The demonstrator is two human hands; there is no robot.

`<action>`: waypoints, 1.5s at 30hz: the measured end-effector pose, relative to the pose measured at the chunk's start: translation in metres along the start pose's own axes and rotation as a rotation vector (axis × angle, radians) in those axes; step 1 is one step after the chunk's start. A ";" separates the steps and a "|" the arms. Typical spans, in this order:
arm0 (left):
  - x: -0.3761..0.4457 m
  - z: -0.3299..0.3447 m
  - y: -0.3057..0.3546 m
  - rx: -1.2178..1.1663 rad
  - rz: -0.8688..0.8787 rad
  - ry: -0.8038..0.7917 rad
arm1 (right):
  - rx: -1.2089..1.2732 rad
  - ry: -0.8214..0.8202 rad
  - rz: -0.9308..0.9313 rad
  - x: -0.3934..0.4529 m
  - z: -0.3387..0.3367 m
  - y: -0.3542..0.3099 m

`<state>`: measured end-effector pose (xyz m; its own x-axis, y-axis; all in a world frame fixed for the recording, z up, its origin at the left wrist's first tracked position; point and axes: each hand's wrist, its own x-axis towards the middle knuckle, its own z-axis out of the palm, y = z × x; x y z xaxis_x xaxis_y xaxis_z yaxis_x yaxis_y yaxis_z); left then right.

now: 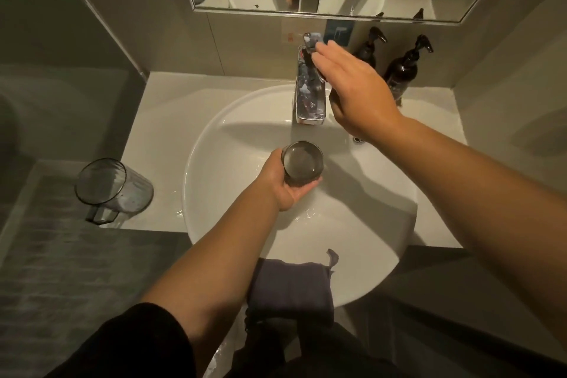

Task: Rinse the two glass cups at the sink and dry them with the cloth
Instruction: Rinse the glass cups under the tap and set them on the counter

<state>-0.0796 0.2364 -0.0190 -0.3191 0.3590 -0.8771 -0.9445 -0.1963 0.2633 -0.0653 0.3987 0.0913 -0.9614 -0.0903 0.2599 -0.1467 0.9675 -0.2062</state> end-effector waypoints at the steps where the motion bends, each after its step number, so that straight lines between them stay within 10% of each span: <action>1: -0.002 0.000 0.000 0.005 0.000 0.007 | -0.002 -0.022 0.000 0.001 -0.002 0.001; 11: -0.029 -0.013 -0.001 -0.011 0.008 0.018 | 0.350 0.211 0.418 -0.036 0.009 -0.008; 17: -0.060 -0.040 -0.004 0.232 0.164 0.044 | 0.721 -0.334 0.773 -0.050 0.035 -0.053; 25: -0.114 -0.104 0.030 0.747 0.780 0.012 | 1.088 -0.448 0.518 -0.006 0.034 -0.122; 32: -0.147 -0.162 0.108 1.084 1.046 0.148 | 0.880 -0.384 0.228 0.064 0.043 -0.160; 45: -0.081 -0.199 0.186 1.592 0.810 0.542 | 0.446 -0.549 -0.014 0.144 0.154 -0.167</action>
<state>-0.2137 -0.0111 0.0207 -0.9163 0.2711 -0.2948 0.1266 0.8945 0.4288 -0.2151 0.1875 0.0182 -0.9200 -0.3220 -0.2233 -0.1287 0.7866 -0.6039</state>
